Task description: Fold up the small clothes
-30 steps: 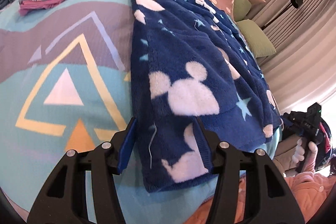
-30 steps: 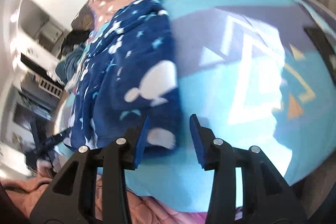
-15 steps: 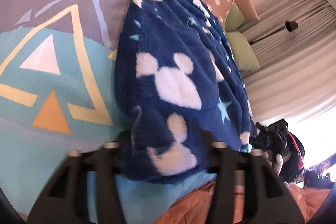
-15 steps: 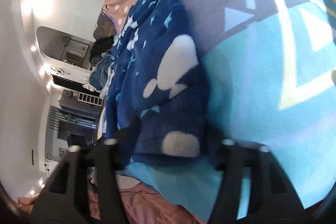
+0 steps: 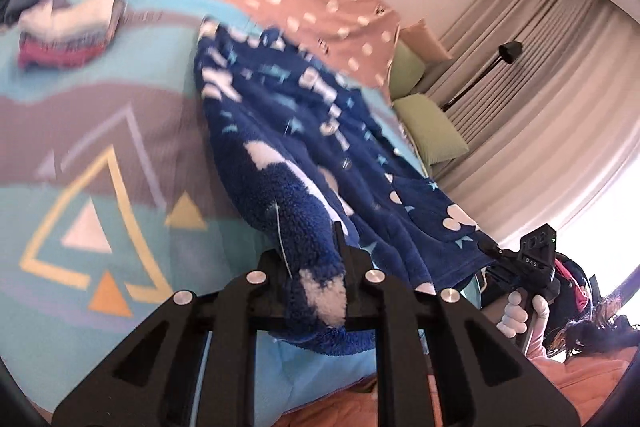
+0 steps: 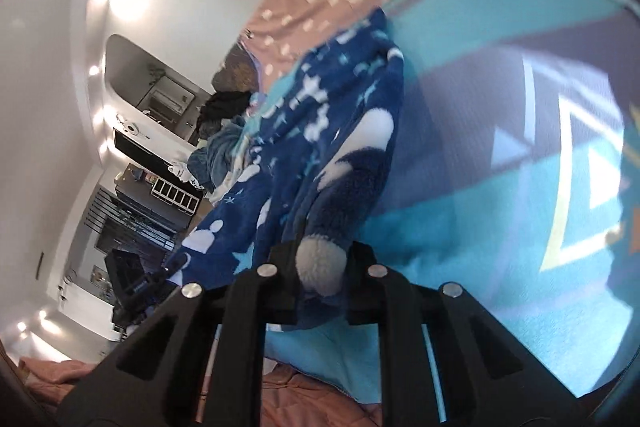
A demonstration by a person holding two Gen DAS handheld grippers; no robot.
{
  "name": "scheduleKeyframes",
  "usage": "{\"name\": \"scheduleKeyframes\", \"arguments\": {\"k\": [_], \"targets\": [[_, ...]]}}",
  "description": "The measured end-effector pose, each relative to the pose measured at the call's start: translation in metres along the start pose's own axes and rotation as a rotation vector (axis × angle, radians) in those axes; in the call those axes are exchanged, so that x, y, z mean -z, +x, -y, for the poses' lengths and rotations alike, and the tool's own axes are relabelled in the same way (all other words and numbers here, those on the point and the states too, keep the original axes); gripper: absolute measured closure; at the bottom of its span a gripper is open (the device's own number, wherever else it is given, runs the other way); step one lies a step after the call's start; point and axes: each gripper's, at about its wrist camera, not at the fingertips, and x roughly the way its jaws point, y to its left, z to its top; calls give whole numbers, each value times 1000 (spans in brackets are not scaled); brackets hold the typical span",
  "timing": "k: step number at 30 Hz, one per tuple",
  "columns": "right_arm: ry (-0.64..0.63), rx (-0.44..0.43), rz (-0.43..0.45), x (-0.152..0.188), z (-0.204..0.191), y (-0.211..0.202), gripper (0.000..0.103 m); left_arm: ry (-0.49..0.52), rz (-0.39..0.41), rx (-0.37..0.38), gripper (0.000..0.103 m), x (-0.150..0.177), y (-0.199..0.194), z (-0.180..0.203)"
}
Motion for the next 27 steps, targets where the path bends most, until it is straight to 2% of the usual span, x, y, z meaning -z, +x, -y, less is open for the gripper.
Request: {"name": "scheduleKeyframes", "arguments": {"k": [5, 11, 15, 19, 22, 24, 27], "targets": [[-5, -9, 16, -2, 0, -7, 90, 15, 52, 7, 88, -9, -12, 5], [-24, -35, 40, -8, -9, -7, 91, 27, 72, 8, 88, -13, -17, 7], [-74, -46, 99, -11, -26, -26, 91, 33, 86, 92, 89, -16, -23, 16], [-124, -71, 193, -14, -45, -62, 91, 89, 135, 125, 89, -21, -45, 38], [-189, -58, 244, -17, -61, -83, 91, 155, 207, 105, 89, -27, -69, 56], [-210, -34, 253, -21, -62, -84, 91, 176, 234, 90, 89, -32, -76, 59], [-162, -43, 250, -30, -50, -73, 90, 152, 247, 78, 89, -40, -70, 49]]}}
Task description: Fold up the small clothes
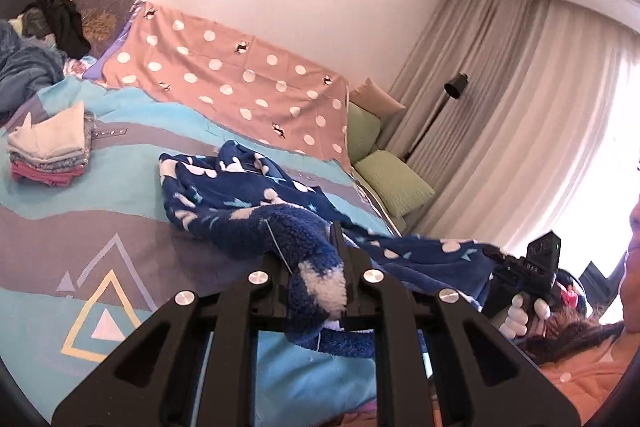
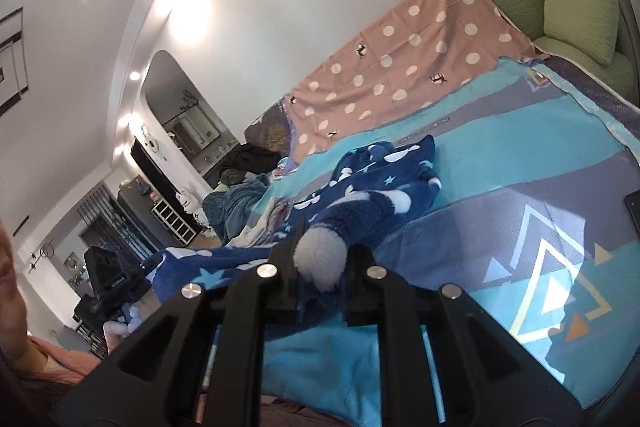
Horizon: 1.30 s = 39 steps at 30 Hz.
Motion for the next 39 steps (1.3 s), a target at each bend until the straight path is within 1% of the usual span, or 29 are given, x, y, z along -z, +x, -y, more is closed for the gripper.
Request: {"name": "scheduleKeyframes", "arguments": {"k": [4, 6, 8, 17, 22, 30, 39], "targets": [[63, 27, -29, -5, 22, 27, 90, -67, -25, -12, 89, -1, 23, -23], [64, 35, -35, -7, 23, 35, 90, -74, -45, -23, 89, -1, 33, -28], [59, 36, -32, -11, 24, 43, 90, -69, -57, -29, 89, -3, 40, -30], [-12, 33, 20, -41, 15, 79, 88, -80, -43, -46, 88, -27, 60, -47], [-23, 53, 34, -61, 17, 101, 88, -69, -18, -50, 88, -44, 73, -51], [-62, 70, 39, -87, 14, 131, 88, -61, -6, -56, 88, -67, 93, -64], [-101, 83, 56, -120, 16, 168, 88, 14, 5, -65, 88, -107, 124, -71]]}}
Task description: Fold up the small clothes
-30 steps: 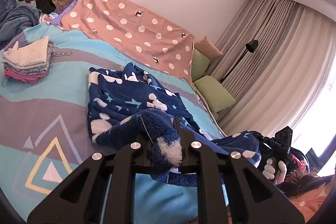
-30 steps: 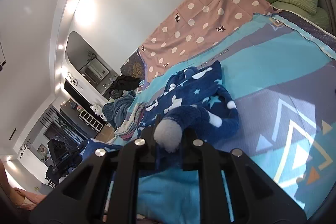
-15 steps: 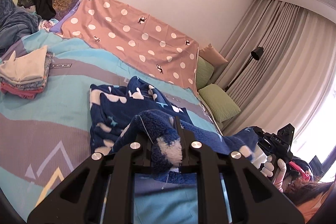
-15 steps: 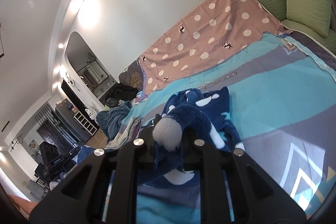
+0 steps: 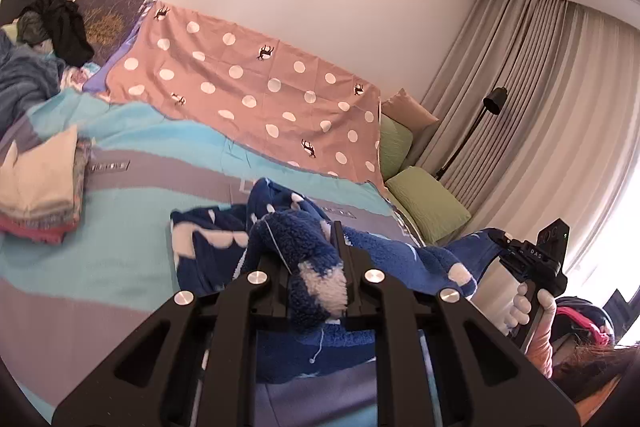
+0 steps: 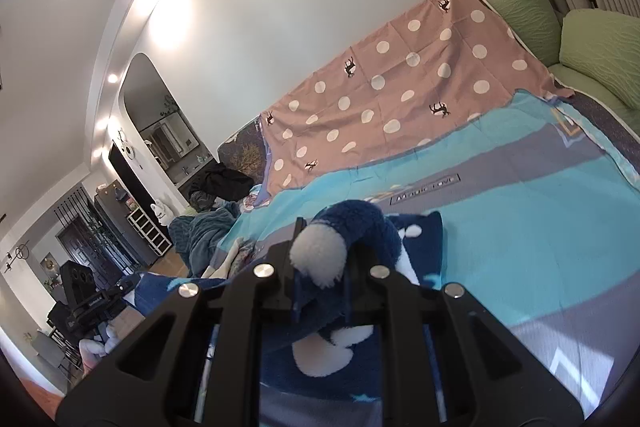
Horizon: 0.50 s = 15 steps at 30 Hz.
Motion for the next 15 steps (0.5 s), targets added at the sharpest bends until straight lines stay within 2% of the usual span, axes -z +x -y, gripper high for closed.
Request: {"name": "scheduleKeyframes", "arguments": {"k": [4, 15], "targets": [[-6, 14, -4, -13, 8, 23, 88, 16, -1, -2, 88, -18, 22, -8], [16, 98, -108, -39, 53, 139, 88, -37, -83, -53, 88, -49, 113, -57]]}}
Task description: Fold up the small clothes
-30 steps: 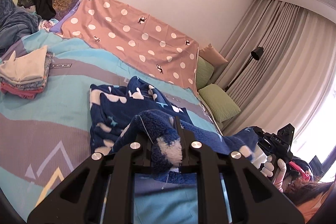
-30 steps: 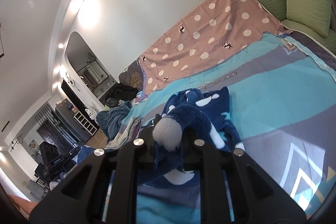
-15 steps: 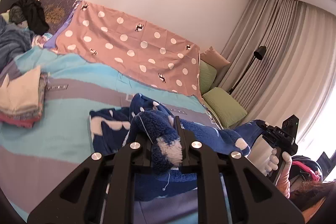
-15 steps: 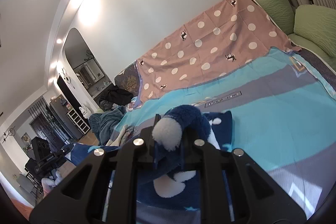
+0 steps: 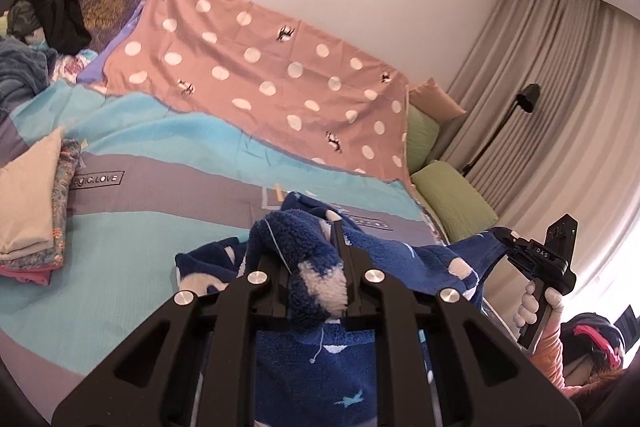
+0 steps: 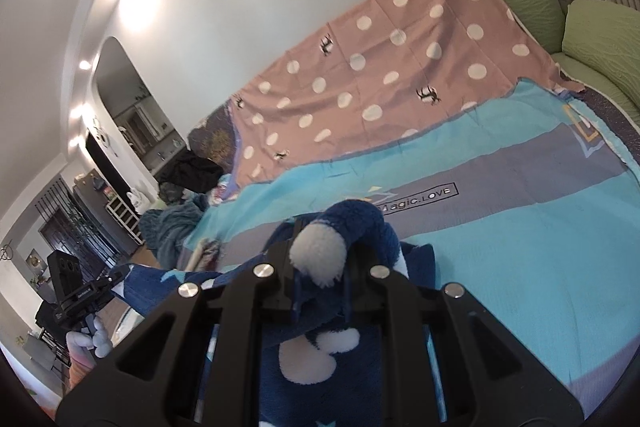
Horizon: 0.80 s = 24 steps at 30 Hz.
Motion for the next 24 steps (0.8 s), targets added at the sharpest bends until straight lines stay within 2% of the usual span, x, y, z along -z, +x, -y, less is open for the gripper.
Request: {"name": "scheduleKeyframes", "arguments": {"k": [6, 11, 14, 20, 22, 24], "targets": [[77, 58, -91, -2, 36, 74, 88, -21, -92, -56, 88, -13, 69, -35], [151, 120, -188, 13, 70, 126, 88, -83, -164, -108, 88, -5, 121, -71], [162, 132, -206, 18, 77, 138, 88, -77, -196, -140, 88, 4, 143, -85], [151, 139, -221, 16, 78, 143, 85, -137, -226, -127, 84, 7, 155, -100], [140, 117, -212, 15, 71, 136, 71, -153, -236, -124, 83, 5, 153, -100], [124, 81, -188, 13, 61, 121, 62, -160, -215, -113, 81, 3, 144, -96]]}}
